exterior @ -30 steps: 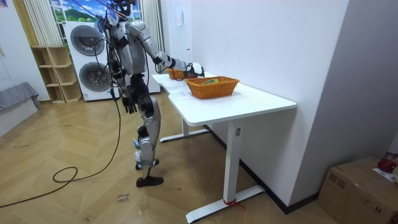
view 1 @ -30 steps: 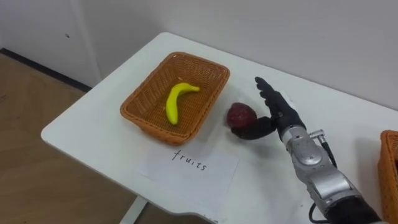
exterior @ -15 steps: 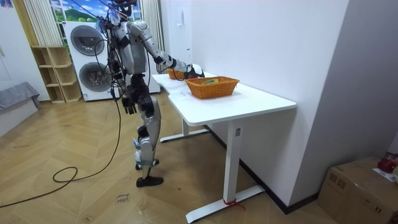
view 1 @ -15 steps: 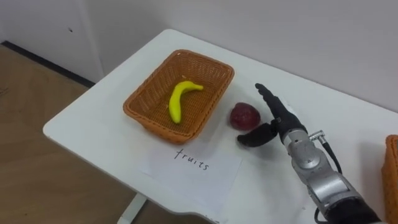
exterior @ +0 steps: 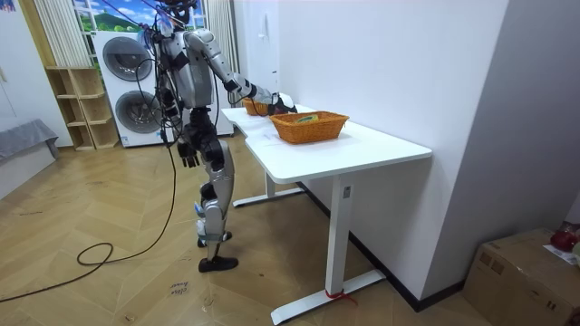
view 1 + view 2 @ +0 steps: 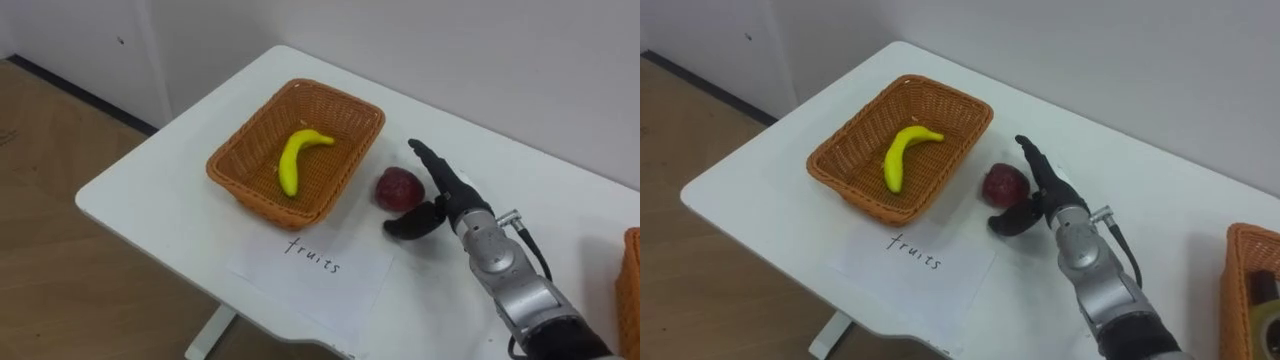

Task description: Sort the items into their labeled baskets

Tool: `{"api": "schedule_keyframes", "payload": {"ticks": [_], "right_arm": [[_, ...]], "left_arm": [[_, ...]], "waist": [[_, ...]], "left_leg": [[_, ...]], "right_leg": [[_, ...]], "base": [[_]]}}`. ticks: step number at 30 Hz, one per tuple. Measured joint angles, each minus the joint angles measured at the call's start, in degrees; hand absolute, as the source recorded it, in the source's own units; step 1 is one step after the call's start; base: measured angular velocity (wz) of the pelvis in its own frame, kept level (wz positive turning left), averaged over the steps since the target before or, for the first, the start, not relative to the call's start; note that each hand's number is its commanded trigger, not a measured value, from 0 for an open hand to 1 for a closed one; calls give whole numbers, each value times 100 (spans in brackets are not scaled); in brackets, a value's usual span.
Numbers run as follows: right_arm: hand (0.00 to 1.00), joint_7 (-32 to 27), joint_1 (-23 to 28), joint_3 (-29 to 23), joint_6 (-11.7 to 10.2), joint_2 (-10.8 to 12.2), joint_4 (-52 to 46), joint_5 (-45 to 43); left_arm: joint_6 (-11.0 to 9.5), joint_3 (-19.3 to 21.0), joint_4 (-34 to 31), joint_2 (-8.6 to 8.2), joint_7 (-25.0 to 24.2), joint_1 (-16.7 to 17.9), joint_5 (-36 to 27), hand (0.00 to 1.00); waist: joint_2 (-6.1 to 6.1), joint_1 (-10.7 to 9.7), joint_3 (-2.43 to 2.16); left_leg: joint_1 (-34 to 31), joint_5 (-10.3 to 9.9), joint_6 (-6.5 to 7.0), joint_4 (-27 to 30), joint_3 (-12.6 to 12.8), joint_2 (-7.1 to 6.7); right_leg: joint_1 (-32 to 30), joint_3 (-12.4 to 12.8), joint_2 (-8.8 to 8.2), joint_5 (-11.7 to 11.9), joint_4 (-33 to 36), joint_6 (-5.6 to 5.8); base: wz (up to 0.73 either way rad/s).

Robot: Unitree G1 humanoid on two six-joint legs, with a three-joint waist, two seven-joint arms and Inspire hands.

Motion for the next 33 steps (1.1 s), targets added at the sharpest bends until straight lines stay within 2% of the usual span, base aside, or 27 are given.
{"api": "schedule_keyframes", "payload": {"ticks": [10,20,33], "right_arm": [[0,-8,-106,-6,38,2,49,5],[0,86,-171,-51,51,-76,112,-146],[0,358,-326,-53,193,-127,547,-191]], "left_arm": [[4,-2,0,-22,-1,47,-14,0],[44,26,-1,-38,-13,71,-3,0],[155,27,71,-29,-27,125,2,0]], "waist": [[36,31,10],[37,182,-19],[11,187,-33]], "left_leg": [[6,0,0,7,-47,-4],[-46,0,0,15,-60,-6],[23,1,-2,10,-67,-8]], "right_leg": [[-19,-9,4,0,-6,0],[-32,-19,7,0,-2,0],[7,-16,6,0,13,0]], "base": [[0],[0],[0]]}}
